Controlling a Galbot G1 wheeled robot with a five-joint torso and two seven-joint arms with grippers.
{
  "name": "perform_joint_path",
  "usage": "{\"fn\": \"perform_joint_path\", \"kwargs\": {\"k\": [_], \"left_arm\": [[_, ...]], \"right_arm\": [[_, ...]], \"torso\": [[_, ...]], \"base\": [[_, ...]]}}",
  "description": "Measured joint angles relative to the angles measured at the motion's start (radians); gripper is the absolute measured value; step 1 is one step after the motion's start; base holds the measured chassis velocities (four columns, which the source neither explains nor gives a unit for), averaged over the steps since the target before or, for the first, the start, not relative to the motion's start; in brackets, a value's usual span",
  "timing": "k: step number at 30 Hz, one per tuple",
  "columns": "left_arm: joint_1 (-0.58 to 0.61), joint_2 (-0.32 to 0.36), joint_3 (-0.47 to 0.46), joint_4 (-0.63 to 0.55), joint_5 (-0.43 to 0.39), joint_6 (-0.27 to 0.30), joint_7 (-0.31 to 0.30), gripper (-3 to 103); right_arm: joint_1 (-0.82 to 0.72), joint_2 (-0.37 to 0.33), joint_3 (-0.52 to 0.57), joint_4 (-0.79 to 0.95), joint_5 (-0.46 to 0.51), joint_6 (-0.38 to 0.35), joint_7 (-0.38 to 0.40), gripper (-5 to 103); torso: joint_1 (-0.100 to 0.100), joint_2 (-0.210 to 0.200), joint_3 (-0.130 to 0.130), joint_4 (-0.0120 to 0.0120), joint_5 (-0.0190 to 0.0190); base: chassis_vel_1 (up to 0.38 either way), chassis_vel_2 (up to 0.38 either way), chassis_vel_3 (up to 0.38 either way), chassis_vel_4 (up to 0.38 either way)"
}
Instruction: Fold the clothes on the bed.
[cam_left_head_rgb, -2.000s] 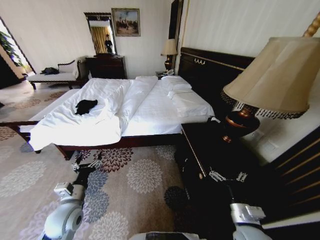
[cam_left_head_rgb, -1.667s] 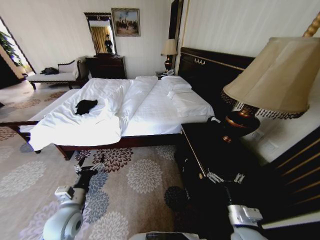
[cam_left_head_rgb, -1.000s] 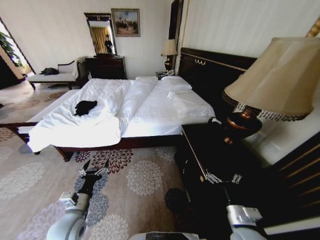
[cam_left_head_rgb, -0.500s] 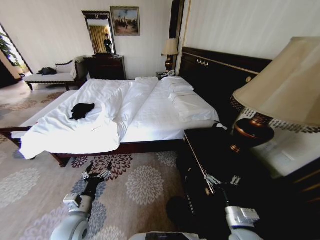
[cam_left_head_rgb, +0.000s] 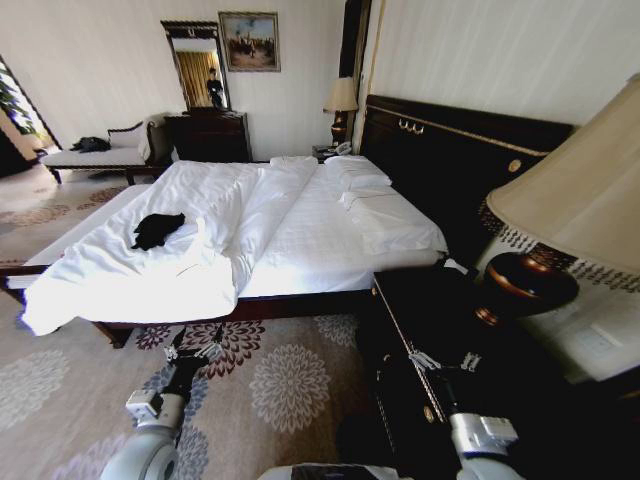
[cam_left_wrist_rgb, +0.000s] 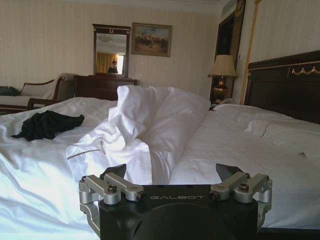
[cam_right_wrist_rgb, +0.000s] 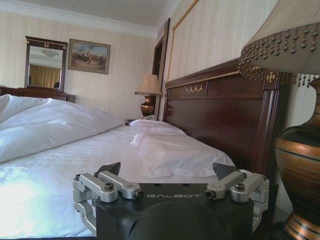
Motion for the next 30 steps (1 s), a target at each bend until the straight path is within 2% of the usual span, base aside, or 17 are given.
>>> {"fn": "perform_joint_path", "kwargs": {"k": [30], "left_arm": [[0.013, -0.007, -0.007, -0.009, -0.021, 0.004, -0.009, 100]], "right_arm": [[-0.002, 0.006, -0.004, -0.005, -0.001, -0.044, 0.021, 100]], "torso": [[0.0, 0.0, 0.0, 0.0001, 0.0]], "base": [[-0.149, 0.16, 0.149, -0.168]]}}
